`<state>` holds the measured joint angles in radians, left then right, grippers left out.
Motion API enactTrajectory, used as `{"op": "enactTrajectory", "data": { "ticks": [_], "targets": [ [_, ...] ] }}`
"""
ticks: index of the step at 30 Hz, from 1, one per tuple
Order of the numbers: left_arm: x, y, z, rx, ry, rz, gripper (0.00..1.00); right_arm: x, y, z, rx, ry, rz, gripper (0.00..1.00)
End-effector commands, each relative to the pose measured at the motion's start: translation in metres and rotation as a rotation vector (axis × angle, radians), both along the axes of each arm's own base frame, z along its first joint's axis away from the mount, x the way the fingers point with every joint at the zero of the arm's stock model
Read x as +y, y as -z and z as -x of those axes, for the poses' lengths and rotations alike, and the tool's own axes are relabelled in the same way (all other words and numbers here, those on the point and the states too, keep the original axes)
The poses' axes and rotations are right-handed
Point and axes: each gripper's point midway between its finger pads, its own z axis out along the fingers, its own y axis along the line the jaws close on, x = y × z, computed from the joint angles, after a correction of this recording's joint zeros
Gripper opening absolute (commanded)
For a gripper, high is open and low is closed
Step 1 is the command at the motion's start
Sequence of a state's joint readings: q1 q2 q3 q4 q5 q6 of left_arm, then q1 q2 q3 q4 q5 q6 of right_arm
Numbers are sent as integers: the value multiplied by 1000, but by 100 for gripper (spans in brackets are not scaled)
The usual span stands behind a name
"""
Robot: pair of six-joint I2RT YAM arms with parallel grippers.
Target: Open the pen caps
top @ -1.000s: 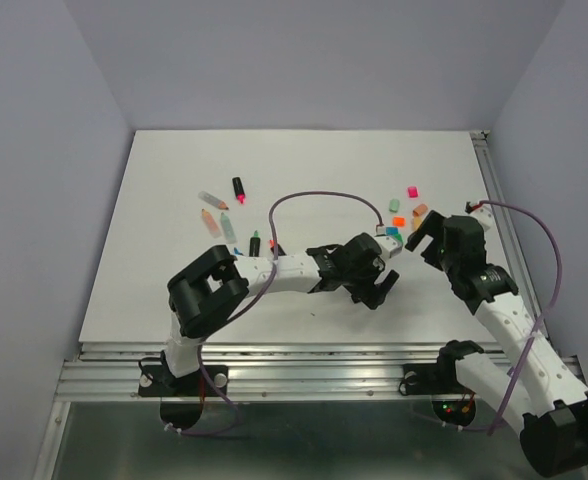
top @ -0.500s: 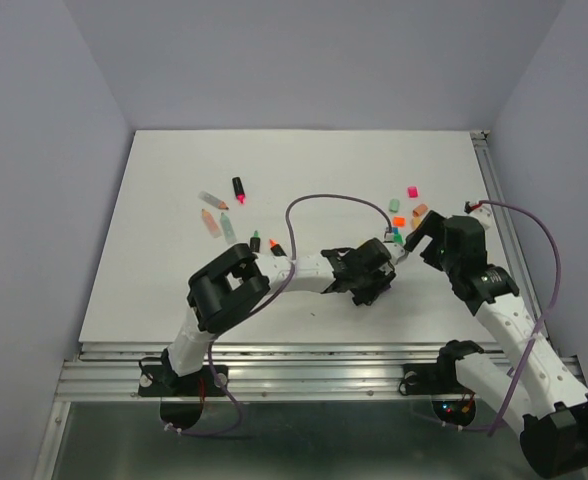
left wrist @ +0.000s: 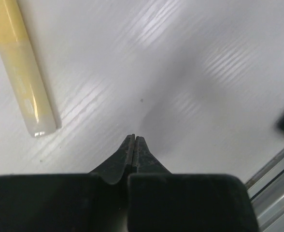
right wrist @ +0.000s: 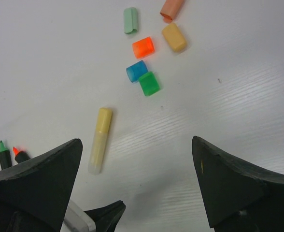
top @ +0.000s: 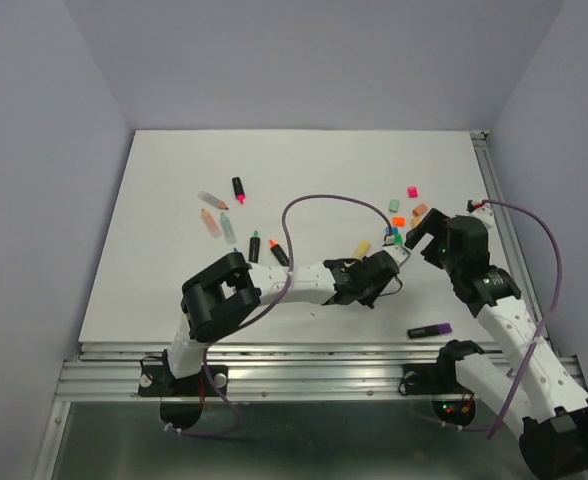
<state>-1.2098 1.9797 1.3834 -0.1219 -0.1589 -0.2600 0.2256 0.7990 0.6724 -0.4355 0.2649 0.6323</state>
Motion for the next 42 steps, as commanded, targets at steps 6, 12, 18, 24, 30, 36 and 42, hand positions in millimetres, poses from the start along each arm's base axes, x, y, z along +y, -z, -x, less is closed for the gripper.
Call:
{"op": "enactTrajectory", "data": {
  "ticks": [6,12,18,24,30,36,42],
  "targets": [
    [53,-29,-1,-46,-192,20,0,10,-13,3,-24,-67,-13,100],
    [52,-27,1,-33,-198,44,0,8,9,6,63,-46,-9,100],
    [45,-48,4,-43,-174,131,3,3,17,8,95,18,-23,100],
    [47,-71,-11,-114,-194,186,82,11,21,8,124,-13,-55,100],
    [44,-60,-61,-142,-222,139,98,13,19,9,120,-27,-57,100],
    [36,-50,-106,-185,-203,110,98,10,9,9,94,-20,-45,100],
    [32,-23,-120,-113,-146,94,94,9,9,8,96,-23,-32,100]
  ]
}}
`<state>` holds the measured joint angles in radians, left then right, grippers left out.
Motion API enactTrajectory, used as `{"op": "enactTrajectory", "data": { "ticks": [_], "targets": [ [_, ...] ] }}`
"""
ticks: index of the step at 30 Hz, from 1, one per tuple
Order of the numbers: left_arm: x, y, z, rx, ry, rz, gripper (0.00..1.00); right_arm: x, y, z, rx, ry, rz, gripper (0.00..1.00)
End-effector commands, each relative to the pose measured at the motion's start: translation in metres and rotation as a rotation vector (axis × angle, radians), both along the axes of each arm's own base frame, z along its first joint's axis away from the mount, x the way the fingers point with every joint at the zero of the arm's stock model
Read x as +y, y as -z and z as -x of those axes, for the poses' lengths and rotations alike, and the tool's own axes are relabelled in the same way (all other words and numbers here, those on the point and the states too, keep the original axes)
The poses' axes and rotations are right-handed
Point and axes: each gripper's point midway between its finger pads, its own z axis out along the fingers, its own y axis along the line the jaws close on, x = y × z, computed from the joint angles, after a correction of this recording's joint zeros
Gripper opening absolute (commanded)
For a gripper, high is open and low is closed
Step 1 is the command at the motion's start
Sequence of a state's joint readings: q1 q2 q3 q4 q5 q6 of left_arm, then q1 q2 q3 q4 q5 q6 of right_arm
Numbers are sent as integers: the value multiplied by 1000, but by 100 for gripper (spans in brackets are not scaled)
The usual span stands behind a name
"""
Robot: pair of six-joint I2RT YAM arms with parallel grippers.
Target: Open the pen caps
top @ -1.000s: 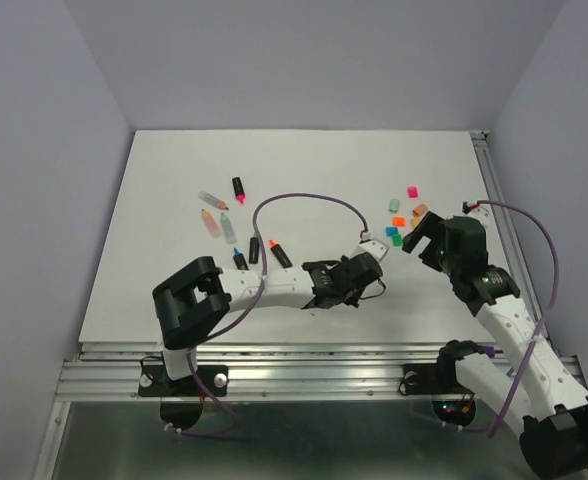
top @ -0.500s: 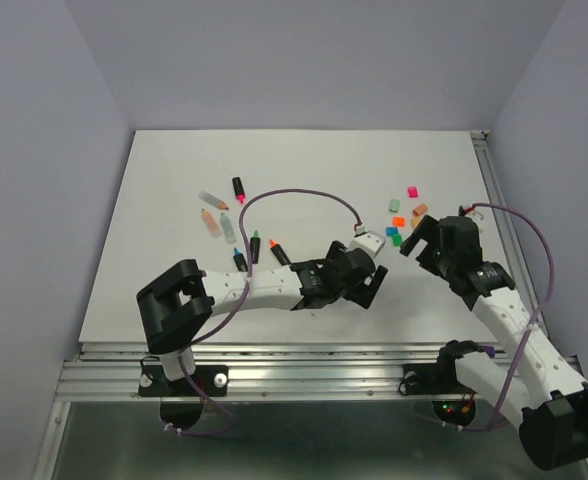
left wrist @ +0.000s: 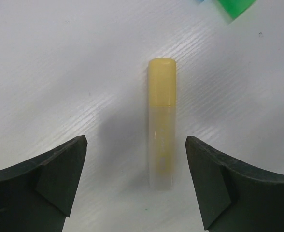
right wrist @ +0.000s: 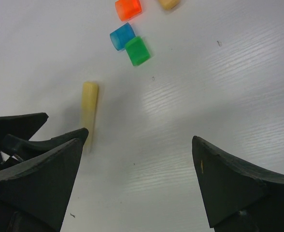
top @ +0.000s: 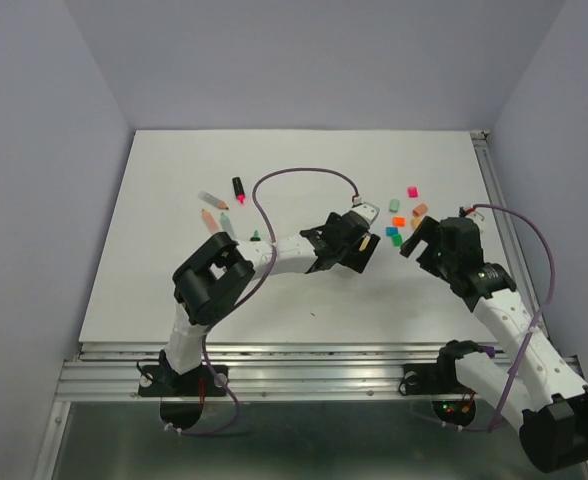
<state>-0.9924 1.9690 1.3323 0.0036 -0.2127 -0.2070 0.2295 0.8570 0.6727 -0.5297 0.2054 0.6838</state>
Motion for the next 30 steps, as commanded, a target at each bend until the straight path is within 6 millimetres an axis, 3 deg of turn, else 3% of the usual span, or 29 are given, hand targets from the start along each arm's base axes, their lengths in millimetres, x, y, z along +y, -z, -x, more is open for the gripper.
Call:
{"op": "enactTrajectory", "data": {
  "ticks": [1,6,12,15,16,18,19,20,22,25,30],
  "targets": [
    [-19,-15,-11,-9,81,60,94,-1,-22,-7,-59,-2,11,100],
    [-30,-2,1,43,164,79,89,-3,-16,-8,-44,5,23,100],
    [-32,26,3,90,164,23,69,-5,-10,-7,-29,2,39,100],
    [-31,34,4,93,147,3,44,-6,-9,-7,-27,7,41,100],
    [-30,36,3,91,139,-1,29,-5,-8,-6,-25,6,41,100],
    [-27,37,6,93,127,-8,19,-5,-7,-7,-27,5,36,100],
    [-26,37,7,91,121,-10,5,-5,-6,-6,-25,8,35,100],
    [-23,34,9,88,106,-8,1,-5,-6,-6,-25,7,34,100],
    [-17,34,15,91,96,-14,0,-4,-7,-6,-24,7,32,100],
    [-16,15,24,66,90,28,0,-1,-9,-6,-29,-14,25,100],
    [-13,-49,33,-31,54,174,0,11,-19,-5,-84,-88,-12,100]
  ]
}}
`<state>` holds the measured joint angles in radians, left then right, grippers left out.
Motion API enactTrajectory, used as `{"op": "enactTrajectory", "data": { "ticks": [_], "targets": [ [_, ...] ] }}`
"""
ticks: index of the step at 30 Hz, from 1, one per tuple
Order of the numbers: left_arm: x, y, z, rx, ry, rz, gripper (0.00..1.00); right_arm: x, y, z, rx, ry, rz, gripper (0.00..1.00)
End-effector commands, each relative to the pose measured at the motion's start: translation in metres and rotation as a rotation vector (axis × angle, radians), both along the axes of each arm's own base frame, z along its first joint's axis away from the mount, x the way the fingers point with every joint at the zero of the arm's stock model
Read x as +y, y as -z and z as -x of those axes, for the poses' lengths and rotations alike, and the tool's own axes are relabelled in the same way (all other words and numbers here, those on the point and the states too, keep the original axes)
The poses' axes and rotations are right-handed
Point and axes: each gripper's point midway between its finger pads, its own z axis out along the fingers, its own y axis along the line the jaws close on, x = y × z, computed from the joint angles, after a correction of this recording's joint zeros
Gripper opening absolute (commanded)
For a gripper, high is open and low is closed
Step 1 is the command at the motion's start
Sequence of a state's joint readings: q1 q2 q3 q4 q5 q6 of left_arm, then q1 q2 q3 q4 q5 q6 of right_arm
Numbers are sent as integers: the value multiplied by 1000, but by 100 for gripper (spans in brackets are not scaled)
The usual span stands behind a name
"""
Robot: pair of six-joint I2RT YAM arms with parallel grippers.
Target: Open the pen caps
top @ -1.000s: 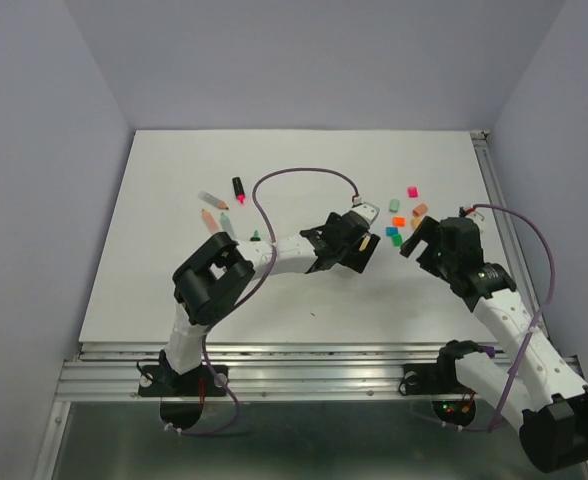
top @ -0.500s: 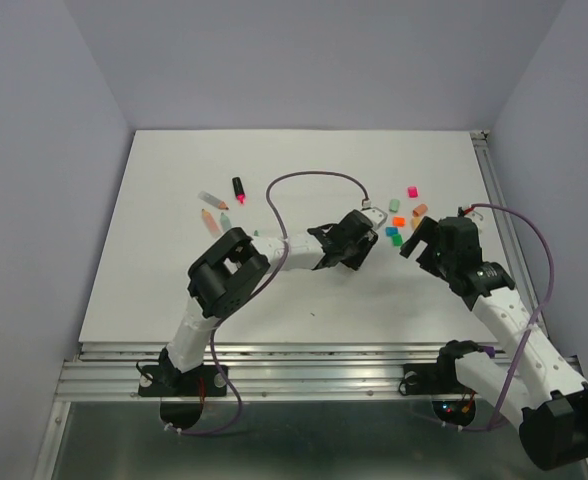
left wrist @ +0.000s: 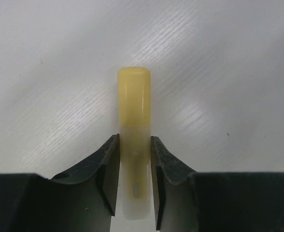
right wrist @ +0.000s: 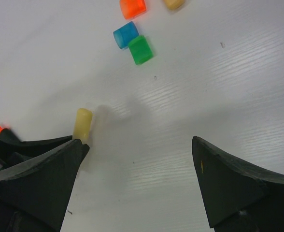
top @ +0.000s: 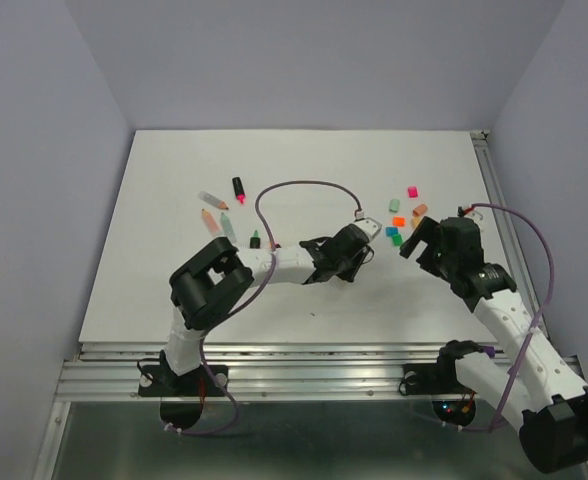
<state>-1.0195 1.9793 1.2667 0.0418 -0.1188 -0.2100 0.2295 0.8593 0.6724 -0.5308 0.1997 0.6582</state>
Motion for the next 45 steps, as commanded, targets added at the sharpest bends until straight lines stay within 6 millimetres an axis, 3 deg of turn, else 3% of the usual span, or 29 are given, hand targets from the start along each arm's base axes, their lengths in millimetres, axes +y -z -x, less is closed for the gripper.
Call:
{"op": "enactTrajectory", "data": {
  "ticks": [1,2,4,5,9,10,16,17,20,23,24,28,32,34,42,45],
  "targets": [
    [1,-74,8,-99,-47,175,0,16,-22,-5,-96,-97,-43,100],
    [4,-98,10,-118,-64,233,0,22,-24,-5,-105,-129,-57,100],
    [12,-104,23,-125,-59,266,0,41,-31,-1,-128,-214,-131,100],
    [16,-125,28,-145,-70,319,0,56,-36,4,-140,-292,-186,100],
    [33,-143,51,-154,-89,409,0,90,-54,10,-229,-440,-345,100],
    [47,-138,57,-153,-105,414,0,97,-59,14,-240,-473,-378,100],
    [84,-123,82,-95,-162,484,0,115,-92,21,-351,-593,-454,100],
    [87,-133,85,-100,-164,522,0,121,-97,23,-356,-616,-484,100],
    [98,-137,91,-93,-183,572,0,136,-114,26,-409,-677,-504,100],
    [105,-141,92,-94,-208,597,0,156,-117,32,-397,-732,-500,100],
    [105,-142,92,-94,-208,600,0,163,-127,26,-426,-739,-492,100],
    [106,-146,91,-94,-228,621,0,188,-127,24,-407,-764,-458,100],
    [104,-149,89,-91,-243,628,0,213,-103,16,-340,-771,-426,100],
    [102,-149,88,-88,-245,628,0,226,-101,14,-344,-769,-423,99],
    [105,-154,88,-94,-261,652,0,254,-95,1,-333,-736,-433,70],
    [106,-154,87,-98,-269,649,0,261,-92,3,-311,-746,-441,66]
  ]
}}
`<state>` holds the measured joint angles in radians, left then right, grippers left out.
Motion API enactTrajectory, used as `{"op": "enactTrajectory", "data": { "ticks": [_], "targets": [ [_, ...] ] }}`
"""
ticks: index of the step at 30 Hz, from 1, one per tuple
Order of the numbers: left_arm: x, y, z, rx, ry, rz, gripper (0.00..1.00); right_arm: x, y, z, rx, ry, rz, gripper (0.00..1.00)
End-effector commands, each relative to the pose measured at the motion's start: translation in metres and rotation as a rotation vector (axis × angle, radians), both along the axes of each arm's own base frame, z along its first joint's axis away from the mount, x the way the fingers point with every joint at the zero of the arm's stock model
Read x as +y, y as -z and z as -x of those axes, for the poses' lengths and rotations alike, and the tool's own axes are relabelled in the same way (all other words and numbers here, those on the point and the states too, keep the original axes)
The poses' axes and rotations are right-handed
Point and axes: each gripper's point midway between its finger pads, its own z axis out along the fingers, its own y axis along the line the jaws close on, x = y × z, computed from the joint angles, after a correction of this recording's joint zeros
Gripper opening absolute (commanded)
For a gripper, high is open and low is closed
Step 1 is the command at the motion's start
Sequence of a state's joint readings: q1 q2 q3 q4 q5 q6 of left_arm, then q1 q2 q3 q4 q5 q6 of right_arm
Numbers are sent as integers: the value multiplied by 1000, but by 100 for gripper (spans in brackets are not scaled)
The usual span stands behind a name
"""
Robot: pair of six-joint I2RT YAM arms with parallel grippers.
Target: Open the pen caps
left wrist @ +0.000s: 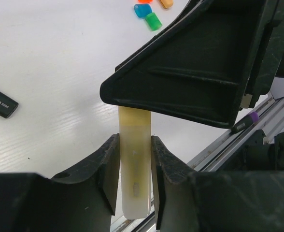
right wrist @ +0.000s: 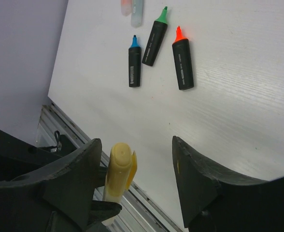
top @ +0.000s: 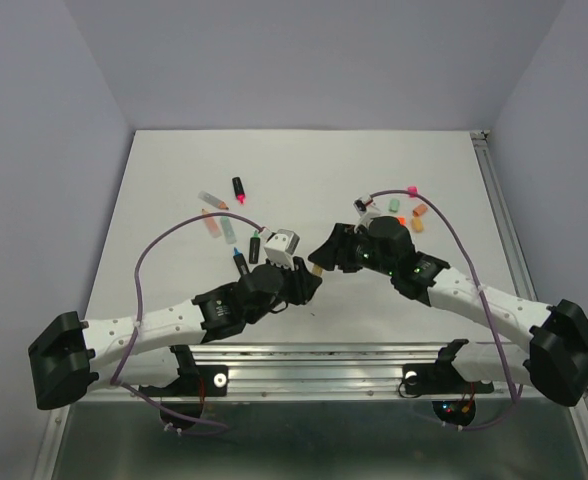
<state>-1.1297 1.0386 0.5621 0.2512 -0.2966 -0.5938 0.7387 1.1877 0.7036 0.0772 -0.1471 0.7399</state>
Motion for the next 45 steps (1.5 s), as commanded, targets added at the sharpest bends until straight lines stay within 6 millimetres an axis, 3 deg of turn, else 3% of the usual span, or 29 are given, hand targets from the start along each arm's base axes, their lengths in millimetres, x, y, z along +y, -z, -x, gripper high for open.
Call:
{"op": "enactTrajectory", "data": {
  "ticks": [1,8,11,15,19,22,23,24,26,32,36,39,41,43,44,45],
  "targets": [
    [-1,-23,-5,-36,-34,70,0,20,-54,-18,-101,24,-112,63],
    [0,-28,-11,-30,-76,81,0,25,-54,-15,-87,24,-121,32],
    [1,-29,-10,-16,-84,103,0,23,-56,-17,-87,41,-109,25],
    [6,-28,-9,7,-113,131,0,24,-53,-18,-64,51,-116,1],
    [4,-25,-4,23,-90,144,0,18,-64,-33,-111,126,-105,1],
    [3,-8,1,96,-104,159,0,5,-77,-53,-178,224,-54,1],
    [3,0,4,122,-103,161,0,0,-95,-65,-219,287,-53,1],
    [3,20,11,159,-86,132,0,-4,-99,-72,-244,307,-26,1],
    [3,38,25,209,-69,118,0,-8,-119,-91,-281,366,-14,1],
    [-1,54,56,259,-34,109,0,-37,-151,-153,-320,447,-38,1],
    [-7,60,74,293,-20,102,0,-58,-139,-187,-294,497,-27,1],
    [-9,67,86,318,-14,74,0,-68,-130,-197,-283,510,7,1],
    [-12,63,84,319,-28,72,0,-75,-117,-199,-258,524,58,1],
    [0,72,73,311,-122,4,0,-87,-85,-196,-205,539,154,1],
    [-3,59,63,302,-165,11,0,-92,-74,-195,-186,552,180,1],
    [4,64,52,288,-229,-36,0,-99,-64,-194,-172,567,207,1]
  ]
}}
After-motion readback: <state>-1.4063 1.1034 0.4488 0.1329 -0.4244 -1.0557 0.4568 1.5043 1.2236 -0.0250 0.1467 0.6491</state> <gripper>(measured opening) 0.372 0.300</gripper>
